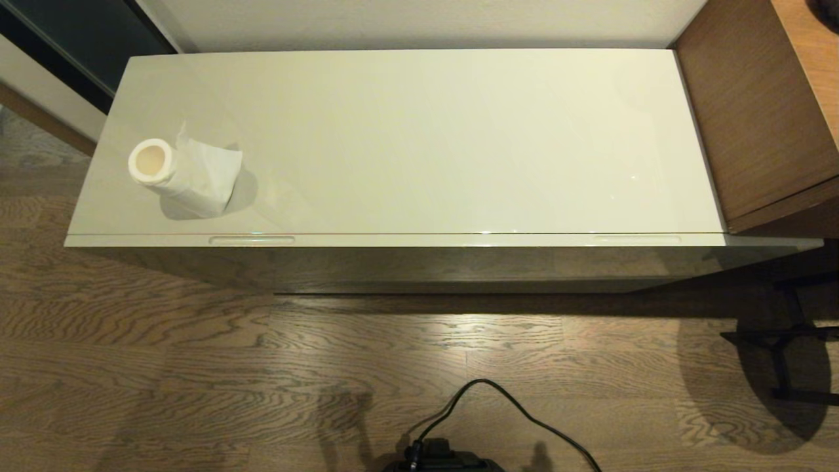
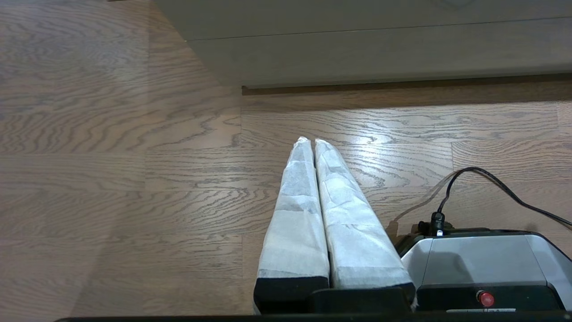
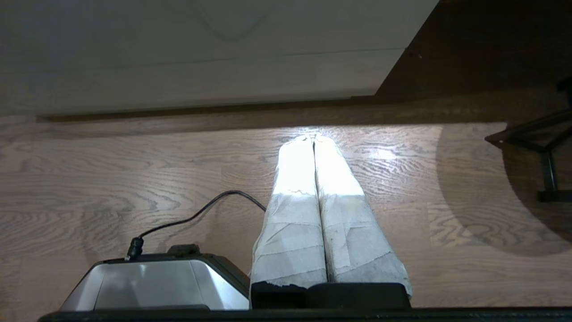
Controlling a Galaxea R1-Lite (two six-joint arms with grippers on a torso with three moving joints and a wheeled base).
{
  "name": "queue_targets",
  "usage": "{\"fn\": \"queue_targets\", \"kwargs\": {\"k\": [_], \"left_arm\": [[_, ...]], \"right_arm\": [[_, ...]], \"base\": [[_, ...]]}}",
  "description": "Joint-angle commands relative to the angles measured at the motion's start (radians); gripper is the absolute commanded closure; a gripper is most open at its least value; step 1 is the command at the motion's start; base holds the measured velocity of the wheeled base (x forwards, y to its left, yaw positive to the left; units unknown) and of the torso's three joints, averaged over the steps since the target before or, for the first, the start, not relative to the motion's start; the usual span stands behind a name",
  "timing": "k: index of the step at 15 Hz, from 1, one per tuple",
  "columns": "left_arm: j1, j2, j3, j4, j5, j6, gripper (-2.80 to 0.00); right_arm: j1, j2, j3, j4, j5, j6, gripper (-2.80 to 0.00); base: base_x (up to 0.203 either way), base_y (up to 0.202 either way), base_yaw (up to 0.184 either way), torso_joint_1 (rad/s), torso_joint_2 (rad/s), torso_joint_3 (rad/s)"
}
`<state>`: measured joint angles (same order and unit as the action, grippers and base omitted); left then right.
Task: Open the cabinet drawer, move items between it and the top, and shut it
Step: Open the drawer
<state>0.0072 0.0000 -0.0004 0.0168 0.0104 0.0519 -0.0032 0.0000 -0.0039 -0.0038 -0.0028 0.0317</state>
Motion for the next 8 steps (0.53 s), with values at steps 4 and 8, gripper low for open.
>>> {"fn": "queue_targets", "kwargs": {"k": [4, 8], "left_arm": [[0.000, 0.000, 0.000, 0.000, 0.000, 0.000, 0.00], [0.000, 0.002, -0.001, 0.002, -0.001, -0.001, 0.00]], "right_arm": [[0.000, 0.000, 0.005, -0.001, 0.000, -0.006, 0.00], [0.000, 0.001, 0.005, -0.001, 0.013, -0.110, 0.00]], "base": [[0.000, 0.000, 0.000, 0.000, 0.00, 0.000], [0.000, 0.000, 0.000, 0.000, 0.00, 0.000]]}}
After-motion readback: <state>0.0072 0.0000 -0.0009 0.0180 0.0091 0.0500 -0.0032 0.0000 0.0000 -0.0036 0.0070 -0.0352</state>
